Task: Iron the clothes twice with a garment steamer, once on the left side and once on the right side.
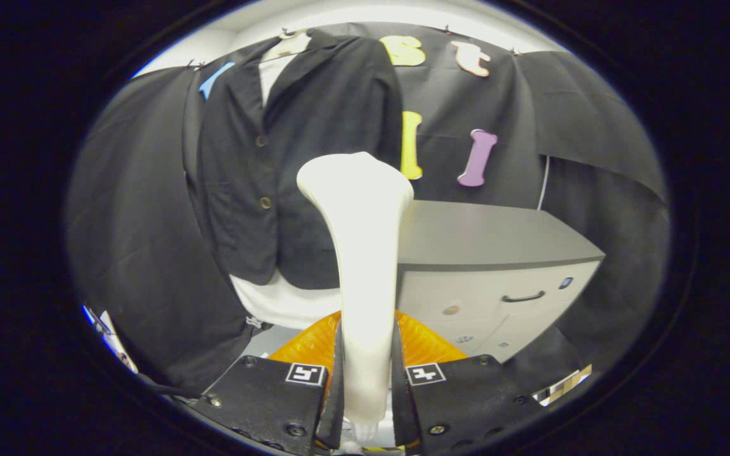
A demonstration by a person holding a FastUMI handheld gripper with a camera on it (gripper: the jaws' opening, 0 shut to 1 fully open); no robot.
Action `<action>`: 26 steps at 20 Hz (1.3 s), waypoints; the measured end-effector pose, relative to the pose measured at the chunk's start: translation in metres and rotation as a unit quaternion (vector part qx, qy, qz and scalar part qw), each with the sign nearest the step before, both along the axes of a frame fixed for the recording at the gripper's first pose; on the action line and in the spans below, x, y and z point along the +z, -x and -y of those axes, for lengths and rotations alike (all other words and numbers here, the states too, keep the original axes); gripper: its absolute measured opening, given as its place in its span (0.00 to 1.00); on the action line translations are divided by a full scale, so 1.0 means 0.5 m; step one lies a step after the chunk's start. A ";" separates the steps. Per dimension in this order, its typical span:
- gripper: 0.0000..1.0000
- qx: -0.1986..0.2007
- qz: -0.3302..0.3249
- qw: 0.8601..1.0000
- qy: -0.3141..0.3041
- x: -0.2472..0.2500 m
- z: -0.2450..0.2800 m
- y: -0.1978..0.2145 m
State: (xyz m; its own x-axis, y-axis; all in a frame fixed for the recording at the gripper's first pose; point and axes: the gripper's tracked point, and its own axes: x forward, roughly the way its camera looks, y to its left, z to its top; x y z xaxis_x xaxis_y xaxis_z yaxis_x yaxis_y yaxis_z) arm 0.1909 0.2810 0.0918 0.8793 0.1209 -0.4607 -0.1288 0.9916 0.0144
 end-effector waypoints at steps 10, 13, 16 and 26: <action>0.33 -0.074 0.019 0.997 -0.013 0.023 0.203 0.015; 0.33 -0.078 0.022 0.996 -0.020 0.031 0.229 0.020; 0.33 -0.082 0.025 0.996 -0.025 0.035 0.247 0.023; 0.33 -0.069 0.022 0.997 -0.014 0.032 0.262 0.025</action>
